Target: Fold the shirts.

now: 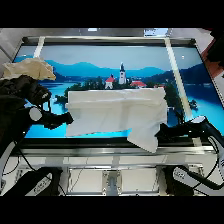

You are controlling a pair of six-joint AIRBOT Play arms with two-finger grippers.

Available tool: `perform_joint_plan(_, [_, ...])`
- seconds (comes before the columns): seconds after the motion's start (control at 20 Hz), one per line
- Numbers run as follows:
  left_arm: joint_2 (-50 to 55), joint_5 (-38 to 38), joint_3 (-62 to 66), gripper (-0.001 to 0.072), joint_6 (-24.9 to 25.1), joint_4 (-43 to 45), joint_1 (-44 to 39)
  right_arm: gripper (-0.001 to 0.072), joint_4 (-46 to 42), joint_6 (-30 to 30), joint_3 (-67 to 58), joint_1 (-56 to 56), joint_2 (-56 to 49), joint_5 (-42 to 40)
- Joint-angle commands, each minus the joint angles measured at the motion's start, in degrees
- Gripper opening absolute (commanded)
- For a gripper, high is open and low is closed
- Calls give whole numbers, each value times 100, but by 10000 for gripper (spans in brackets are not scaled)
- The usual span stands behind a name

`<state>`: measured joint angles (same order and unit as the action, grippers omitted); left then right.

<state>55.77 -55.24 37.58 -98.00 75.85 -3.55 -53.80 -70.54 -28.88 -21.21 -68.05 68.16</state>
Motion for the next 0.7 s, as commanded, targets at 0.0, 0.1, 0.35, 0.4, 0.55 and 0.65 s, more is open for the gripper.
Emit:
perform_joint_plan(0.0, [-2,46,-4,689,-1016,216,-4,28,151,46,-118,37,20,258])
perform_joint_plan(0.1, [-2,286,-9,687,-2874,708,-4,29,157,55,-208,37,76,328])
perform_joint_plan(0.35, [-2,-481,-9,645,-3654,656,188,29,160,199,-232,37,264,400])
perform_joint_plan(0.4, [-4,-695,-9,563,-3482,498,332,29,160,267,-232,37,278,409])
perform_joint_plan(0.55, [-4,-1362,-24,531,-2946,339,750,29,157,330,-232,37,282,413])
perform_joint_plan(0.65, [-2,-1510,-223,531,-2566,94,909,29,160,444,-232,37,282,415])
